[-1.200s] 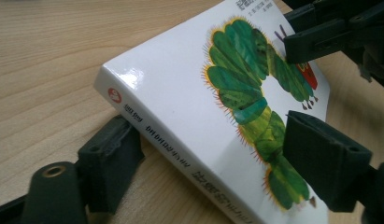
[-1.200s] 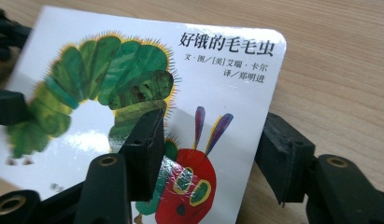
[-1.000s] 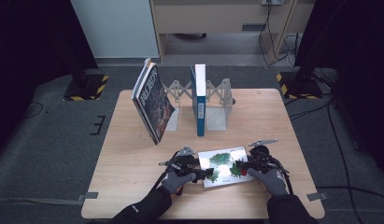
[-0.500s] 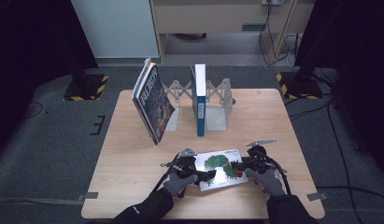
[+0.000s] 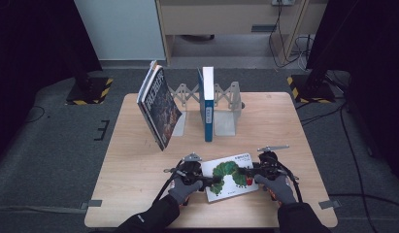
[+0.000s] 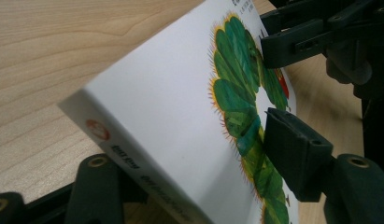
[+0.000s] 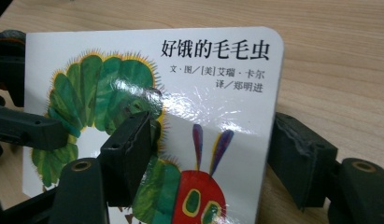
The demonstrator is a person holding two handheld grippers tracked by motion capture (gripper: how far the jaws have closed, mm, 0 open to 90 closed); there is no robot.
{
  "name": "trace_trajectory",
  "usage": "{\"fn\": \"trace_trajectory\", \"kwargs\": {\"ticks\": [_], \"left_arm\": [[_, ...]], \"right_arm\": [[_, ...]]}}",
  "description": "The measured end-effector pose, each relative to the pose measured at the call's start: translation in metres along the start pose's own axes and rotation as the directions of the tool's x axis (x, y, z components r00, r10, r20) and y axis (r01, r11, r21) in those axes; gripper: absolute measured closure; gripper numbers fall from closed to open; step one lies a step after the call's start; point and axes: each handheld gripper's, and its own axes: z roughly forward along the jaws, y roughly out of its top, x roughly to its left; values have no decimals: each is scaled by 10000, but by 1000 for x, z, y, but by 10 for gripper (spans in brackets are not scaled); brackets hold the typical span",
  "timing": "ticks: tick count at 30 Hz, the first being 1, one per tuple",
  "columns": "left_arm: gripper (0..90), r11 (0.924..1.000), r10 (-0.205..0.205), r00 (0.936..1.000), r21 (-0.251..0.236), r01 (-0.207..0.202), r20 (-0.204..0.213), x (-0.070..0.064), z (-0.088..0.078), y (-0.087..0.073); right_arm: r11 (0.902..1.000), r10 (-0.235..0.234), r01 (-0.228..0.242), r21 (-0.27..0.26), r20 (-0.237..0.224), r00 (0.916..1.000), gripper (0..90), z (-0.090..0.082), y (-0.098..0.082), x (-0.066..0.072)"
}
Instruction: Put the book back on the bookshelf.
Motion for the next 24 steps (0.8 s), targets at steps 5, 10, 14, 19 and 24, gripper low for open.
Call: {"fn": "trace_trajectory", "kwargs": {"ticks": [5, 10, 14, 19, 24], "left_arm": [[424, 9998, -172, 9997, 28, 172, 176, 0, -3, 2], [466, 9997, -218, 9995, -62, 219, 244, -2, -6, 4], [525, 9996, -172, 9993, -200, 179, 327, -5, -10, 7], [561, 9998, -34, 9994, -203, 41, 350, -8, -13, 9], [605, 9994, -322, 9980, -88, 328, 539, -10, -17, 11]], "right_arm": [[9999, -110, 110, -10, -90, 9999, 332, -2, 0, 0], [9996, -168, 165, -238, -128, 9998, 340, -4, 1, 0], [9980, -306, 299, -565, -114, 9995, 345, -8, 3, 1], [9944, -501, 490, -932, -97, 9987, 344, -11, 5, 2], [9933, -512, 491, -1043, -176, 9985, 334, -12, 5, 3]]}}
